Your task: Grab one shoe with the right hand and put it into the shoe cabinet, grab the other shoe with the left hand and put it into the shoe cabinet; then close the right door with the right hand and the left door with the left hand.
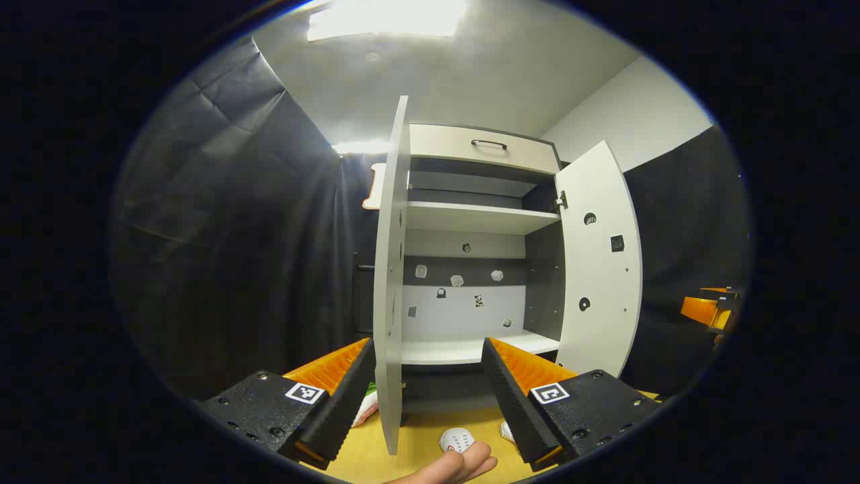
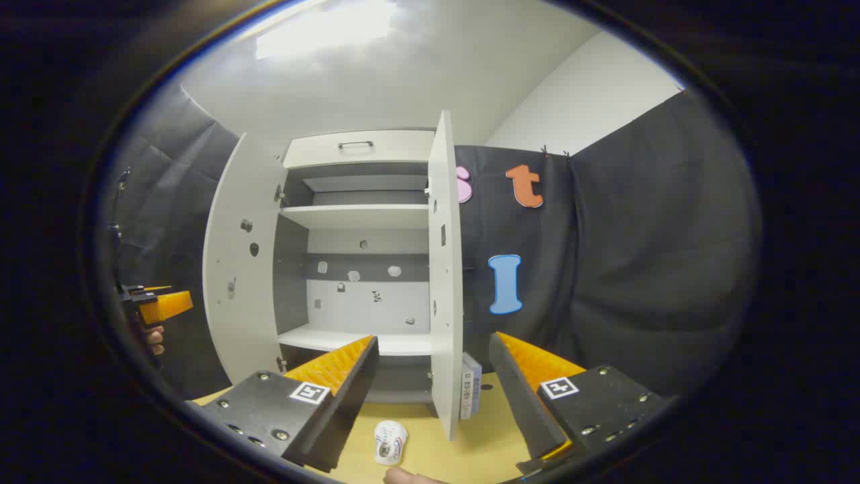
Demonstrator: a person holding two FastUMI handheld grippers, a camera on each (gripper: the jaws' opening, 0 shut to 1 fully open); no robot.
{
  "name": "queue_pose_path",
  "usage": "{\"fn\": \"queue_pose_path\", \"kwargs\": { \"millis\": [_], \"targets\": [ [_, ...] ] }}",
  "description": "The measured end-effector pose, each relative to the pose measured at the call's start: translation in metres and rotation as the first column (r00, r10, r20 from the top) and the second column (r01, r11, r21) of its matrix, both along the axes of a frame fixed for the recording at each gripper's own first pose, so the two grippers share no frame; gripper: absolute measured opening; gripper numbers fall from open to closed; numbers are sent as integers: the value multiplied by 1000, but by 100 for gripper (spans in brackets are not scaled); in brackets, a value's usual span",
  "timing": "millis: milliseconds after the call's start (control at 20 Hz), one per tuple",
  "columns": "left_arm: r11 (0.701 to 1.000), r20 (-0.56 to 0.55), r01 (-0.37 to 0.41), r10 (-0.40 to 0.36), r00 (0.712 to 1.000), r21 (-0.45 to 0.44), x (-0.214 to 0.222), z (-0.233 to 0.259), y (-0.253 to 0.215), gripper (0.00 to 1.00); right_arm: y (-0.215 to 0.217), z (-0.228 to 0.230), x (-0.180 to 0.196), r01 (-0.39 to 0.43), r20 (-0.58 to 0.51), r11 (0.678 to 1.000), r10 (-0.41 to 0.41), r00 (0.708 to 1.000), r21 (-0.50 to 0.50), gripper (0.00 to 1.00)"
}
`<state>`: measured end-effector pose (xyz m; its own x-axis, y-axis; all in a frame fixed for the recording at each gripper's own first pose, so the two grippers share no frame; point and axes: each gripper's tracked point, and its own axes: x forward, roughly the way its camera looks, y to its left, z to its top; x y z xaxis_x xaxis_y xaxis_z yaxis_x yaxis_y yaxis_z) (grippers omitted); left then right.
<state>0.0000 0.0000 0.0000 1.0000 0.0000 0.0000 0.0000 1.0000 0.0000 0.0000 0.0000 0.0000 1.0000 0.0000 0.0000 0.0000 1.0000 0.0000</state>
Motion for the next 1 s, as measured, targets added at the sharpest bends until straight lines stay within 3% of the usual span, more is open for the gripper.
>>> {"fn": "queue_pose_path", "kwargs": {
  "millis": [150, 350, 1000],
  "targets": [
    [999, 17, 35, -35, 999, -3, 4, 1, -5, 96, 0, 2, 0, 1, 6, 1000, -1, 1000, -8, 98],
    [1000, 10, 2, -1, 1000, -14, 8, -1, 6, 96, 2, -1, 0, -1, 1, 1000, 1, 1000, -20, 98],
    [999, -10, 25, -26, 1000, -42, 11, -12, 4, 96, 8, -15, 6, -5, -11, 999, 5, 1000, -34, 98]
  ]
}}
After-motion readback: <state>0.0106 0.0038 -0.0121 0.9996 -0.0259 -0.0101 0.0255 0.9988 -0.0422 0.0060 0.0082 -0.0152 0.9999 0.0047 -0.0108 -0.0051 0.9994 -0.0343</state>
